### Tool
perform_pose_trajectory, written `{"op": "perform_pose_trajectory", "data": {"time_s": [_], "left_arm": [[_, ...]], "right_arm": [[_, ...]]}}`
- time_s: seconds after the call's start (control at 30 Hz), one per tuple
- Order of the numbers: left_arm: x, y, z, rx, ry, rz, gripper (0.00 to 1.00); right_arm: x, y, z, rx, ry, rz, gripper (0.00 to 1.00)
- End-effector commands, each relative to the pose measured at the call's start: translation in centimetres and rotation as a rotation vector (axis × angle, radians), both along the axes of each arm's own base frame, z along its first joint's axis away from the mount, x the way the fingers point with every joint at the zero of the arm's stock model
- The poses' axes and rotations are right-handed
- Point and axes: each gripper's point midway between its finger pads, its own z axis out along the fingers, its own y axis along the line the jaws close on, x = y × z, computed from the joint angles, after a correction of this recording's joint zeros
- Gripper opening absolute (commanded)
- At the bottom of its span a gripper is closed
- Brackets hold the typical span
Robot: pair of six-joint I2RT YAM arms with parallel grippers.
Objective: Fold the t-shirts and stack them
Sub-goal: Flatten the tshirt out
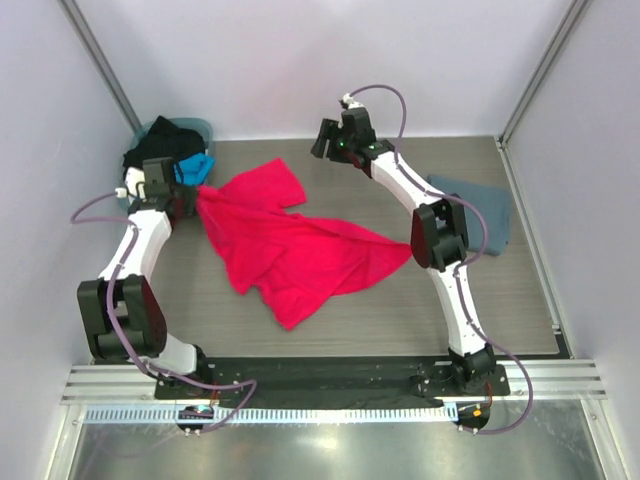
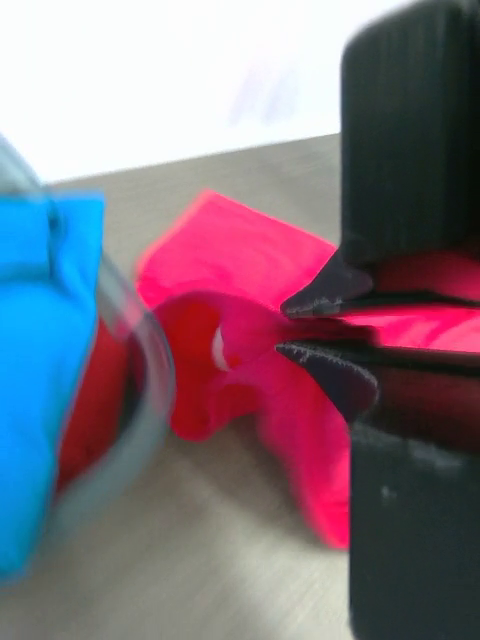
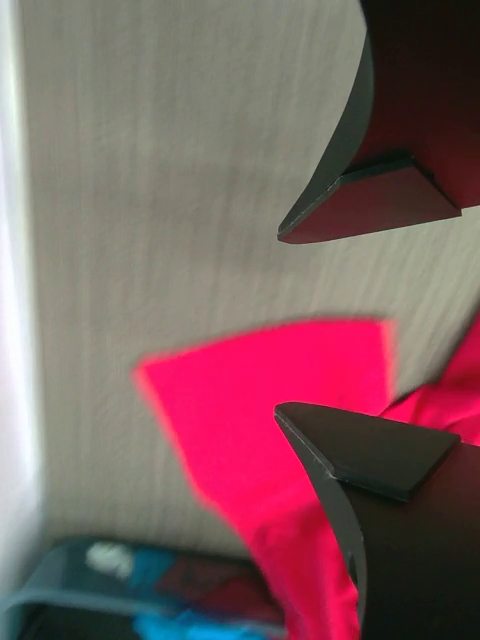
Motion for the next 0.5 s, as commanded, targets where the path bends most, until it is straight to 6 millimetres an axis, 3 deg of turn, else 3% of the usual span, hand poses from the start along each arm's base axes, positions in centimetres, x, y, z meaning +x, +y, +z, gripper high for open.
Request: {"op": "perform_pose_trajectory", "data": {"time_s": [0.0, 0.03, 0.07, 0.1, 0.13, 0.17, 0.2, 0.27, 0.3, 0.37, 0.4, 0.47], "left_arm": [[-1.4, 1.4, 0.8, 0.014, -0.036, 0.107, 0.22], [-1.9, 1.5, 0.6, 0.031, -0.03, 0.103, 0.35], [-2.1, 1.6, 0.7, 0.046, -0.031, 0.102, 0.71], [-2.6, 1.7, 1.4, 0.055, -0.046, 0.098, 0.81], [-3.0, 1.6, 1.5, 0.076, -0.041, 0.072, 0.86], [-3.2, 1.4, 1.8, 0.084, -0.045, 0.054, 0.9], [-3.6, 0.7, 2.4, 0.072, -0.057, 0.017, 0.92], [-4.2, -0.2, 2.5, 0.07, -0.061, -0.044, 0.95], [-4.5, -0.8, 2.5, 0.061, -0.067, -0.075, 0.95], [-5.4, -2.6, 2.3, 0.025, -0.083, -0.163, 0.95], [-5.5, -3.2, 2.4, 0.023, -0.102, -0.187, 0.95], [-6.9, -5.4, 0.9, 0.001, -0.09, -0.269, 0.95]], "right_arm": [[-2.7, -0.7, 7.8, 0.009, -0.121, 0.066, 0.7], [-3.6, -1.0, 7.8, -0.016, -0.116, 0.083, 0.7], [-5.1, -1.8, 9.9, -0.021, -0.125, 0.088, 0.68], [-6.4, -2.5, 7.6, -0.054, -0.069, 0.09, 0.68], [-7.2, -3.1, 7.4, -0.065, -0.055, 0.086, 0.68], [-8.7, -3.8, 9.4, -0.059, -0.068, 0.078, 0.67], [-10.1, -4.5, 7.0, -0.083, -0.011, 0.077, 0.66], [-12.0, -5.8, 6.4, -0.11, 0.023, 0.052, 0.65], [-14.0, -7.1, 5.8, -0.136, 0.043, 0.031, 0.63], [-15.3, -9.6, 4.7, -0.198, 0.058, -0.059, 0.62], [-17.1, -11.0, 4.2, -0.219, 0.072, -0.077, 0.6], [-18.6, -13.0, 3.2, -0.265, 0.095, -0.137, 0.59]]}}
